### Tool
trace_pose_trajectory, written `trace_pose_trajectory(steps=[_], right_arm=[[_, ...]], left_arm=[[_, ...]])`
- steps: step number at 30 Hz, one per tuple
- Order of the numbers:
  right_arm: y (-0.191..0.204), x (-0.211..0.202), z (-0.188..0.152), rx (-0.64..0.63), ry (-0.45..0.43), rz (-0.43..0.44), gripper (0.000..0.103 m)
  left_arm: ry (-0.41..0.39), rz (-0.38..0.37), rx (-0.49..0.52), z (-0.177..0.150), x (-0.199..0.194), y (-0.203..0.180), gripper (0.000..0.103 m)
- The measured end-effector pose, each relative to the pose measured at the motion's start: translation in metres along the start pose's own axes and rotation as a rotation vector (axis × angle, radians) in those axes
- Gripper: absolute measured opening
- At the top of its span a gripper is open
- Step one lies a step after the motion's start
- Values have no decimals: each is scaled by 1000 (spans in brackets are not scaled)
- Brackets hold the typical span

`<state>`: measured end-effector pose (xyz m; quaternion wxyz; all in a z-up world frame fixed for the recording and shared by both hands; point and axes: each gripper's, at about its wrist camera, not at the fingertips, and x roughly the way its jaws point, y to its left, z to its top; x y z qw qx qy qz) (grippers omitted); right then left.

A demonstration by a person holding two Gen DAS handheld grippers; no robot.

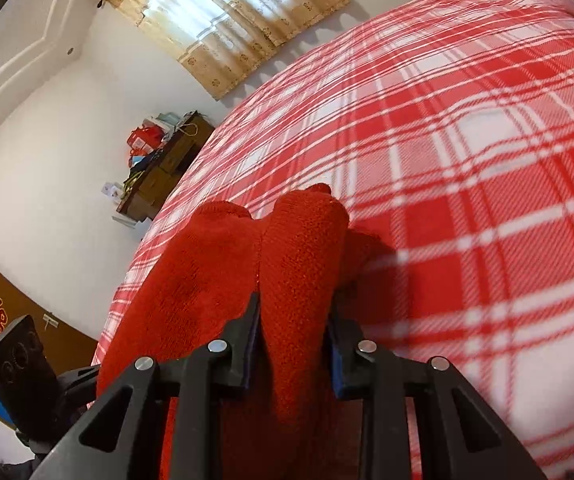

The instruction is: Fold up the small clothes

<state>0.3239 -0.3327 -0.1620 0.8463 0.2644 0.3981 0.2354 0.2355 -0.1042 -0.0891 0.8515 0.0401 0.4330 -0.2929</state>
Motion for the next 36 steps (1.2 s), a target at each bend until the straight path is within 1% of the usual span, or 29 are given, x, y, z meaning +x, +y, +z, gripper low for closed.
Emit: trace_pose_trajectory(steps=[6, 10, 20, 29, 36], right_arm=[[28, 1, -23, -13, 1, 39, 28], [46, 5, -36, -28, 9, 58, 28], [92, 24, -61, -60, 40, 119, 27], [130, 43, -75, -94, 70, 160, 27], [166, 67, -80, -132, 101, 195, 27]], left_arm=[[-4, 15, 20, -22, -23, 3, 39], [-11, 19, 1, -37, -38, 11, 39], [-45, 51, -16, -61, -71, 21, 39], [-73, 86, -55, -84, -98, 38, 39], [-109, 114, -100, -102, -120, 58, 39]])
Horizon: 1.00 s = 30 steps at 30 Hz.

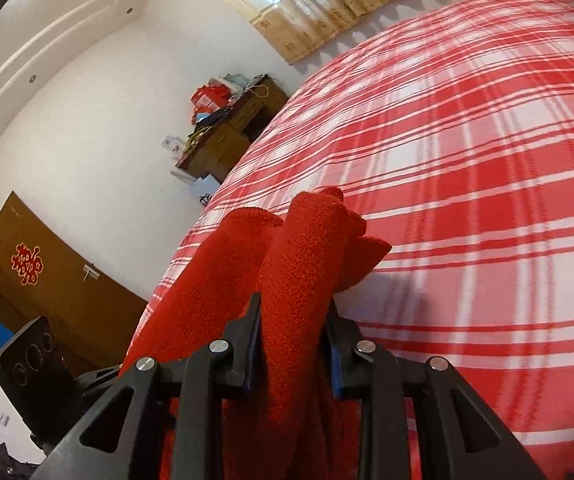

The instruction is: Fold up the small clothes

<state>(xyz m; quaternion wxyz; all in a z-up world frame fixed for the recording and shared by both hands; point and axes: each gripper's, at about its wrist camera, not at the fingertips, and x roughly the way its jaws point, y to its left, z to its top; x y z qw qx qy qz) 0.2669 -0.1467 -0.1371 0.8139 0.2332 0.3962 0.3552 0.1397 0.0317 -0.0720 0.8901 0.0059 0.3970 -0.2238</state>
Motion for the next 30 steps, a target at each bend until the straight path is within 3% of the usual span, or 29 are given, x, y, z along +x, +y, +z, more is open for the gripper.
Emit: trace_pose_trajectory(steps=[12, 30], right_arm=[[46, 54, -4, -53, 73, 58, 27], [78, 111, -11, -45, 157, 111, 27]], left_arm=[[-17, 63, -78, -20, -20, 33, 39], [-40, 134, -152, -47, -52, 73, 39]])
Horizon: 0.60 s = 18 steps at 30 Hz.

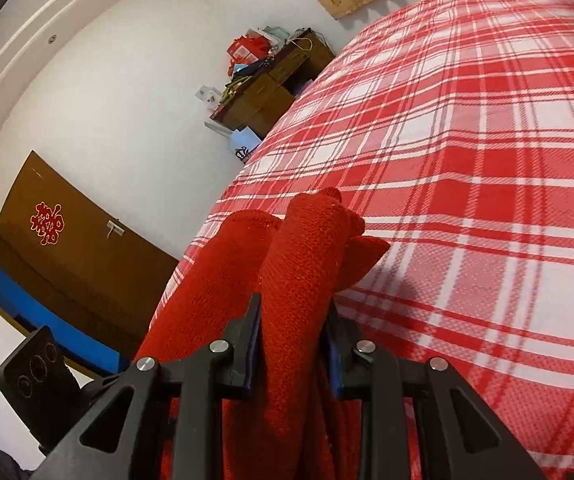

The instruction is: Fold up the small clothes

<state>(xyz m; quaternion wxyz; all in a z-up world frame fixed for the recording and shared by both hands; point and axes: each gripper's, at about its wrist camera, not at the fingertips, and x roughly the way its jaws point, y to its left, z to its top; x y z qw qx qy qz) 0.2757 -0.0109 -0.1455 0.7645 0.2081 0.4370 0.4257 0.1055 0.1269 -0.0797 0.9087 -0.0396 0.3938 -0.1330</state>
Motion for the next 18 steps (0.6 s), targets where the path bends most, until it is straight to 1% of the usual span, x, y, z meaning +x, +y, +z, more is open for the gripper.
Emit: trace_pose_trajectory(steps=[8, 12, 18], right_arm=[[7, 18, 8, -4, 25, 4, 27], [6, 28, 12, -2, 41, -2, 27], [-2, 38, 14, 30, 55, 0, 27]], left_arm=[[-5, 10, -39, -3, -2, 14, 39], [-11, 20, -40, -7, -7, 15, 39], [9, 24, -50, -16, -3, 23, 39]])
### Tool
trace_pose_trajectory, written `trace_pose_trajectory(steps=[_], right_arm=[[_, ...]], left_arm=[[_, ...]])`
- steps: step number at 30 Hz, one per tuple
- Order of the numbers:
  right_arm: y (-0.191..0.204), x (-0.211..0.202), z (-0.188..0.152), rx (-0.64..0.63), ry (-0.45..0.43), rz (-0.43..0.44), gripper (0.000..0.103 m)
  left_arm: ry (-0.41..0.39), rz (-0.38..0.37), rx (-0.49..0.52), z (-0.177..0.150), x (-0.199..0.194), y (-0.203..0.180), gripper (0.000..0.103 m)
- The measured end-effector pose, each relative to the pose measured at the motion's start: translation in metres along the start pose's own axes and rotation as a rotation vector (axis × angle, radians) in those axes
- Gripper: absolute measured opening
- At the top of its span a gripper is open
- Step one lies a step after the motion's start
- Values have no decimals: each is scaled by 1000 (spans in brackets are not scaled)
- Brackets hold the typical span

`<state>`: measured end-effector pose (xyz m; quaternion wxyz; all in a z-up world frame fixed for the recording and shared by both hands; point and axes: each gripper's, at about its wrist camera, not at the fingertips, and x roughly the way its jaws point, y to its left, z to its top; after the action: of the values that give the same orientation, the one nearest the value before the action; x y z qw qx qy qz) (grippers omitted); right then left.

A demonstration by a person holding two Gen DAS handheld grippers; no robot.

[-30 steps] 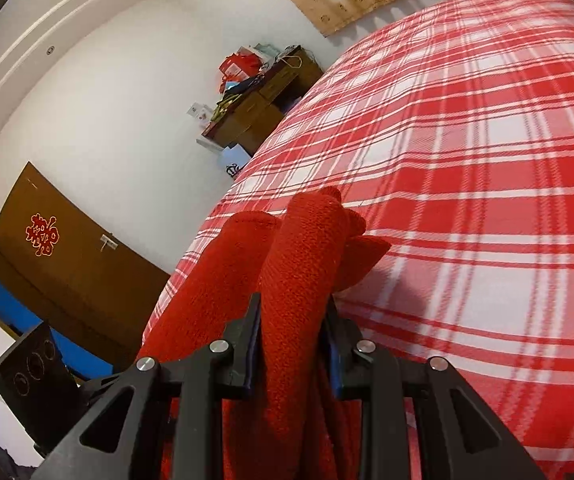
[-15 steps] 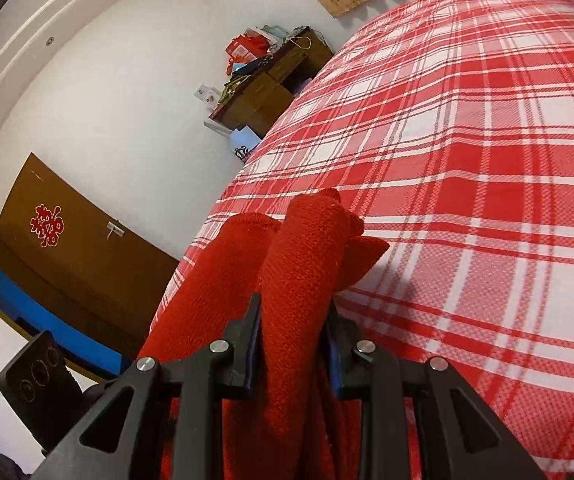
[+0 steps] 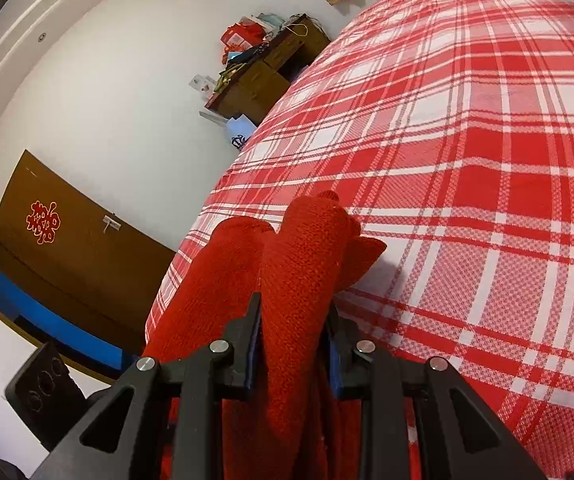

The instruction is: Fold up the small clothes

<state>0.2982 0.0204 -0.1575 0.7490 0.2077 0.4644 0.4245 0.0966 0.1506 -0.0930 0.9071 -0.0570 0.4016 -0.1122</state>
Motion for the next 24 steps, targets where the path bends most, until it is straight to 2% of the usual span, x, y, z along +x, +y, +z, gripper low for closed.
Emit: trace_pose_trajectory(steps=[11, 19, 22, 24], right_arm=[[0, 11, 0, -7, 25, 21, 27], [-21, 19, -6, 33, 38, -45, 27], [-25, 17, -8, 47, 37, -41, 29], [-21, 14, -9, 33, 39, -58, 32]], left_arm=[[32, -6, -12, -18, 6, 13, 39], [28, -27, -40, -30, 10, 21, 39], [17, -26, -34, -31, 11, 21, 41], [19, -26, -49, -31, 11, 22, 46]])
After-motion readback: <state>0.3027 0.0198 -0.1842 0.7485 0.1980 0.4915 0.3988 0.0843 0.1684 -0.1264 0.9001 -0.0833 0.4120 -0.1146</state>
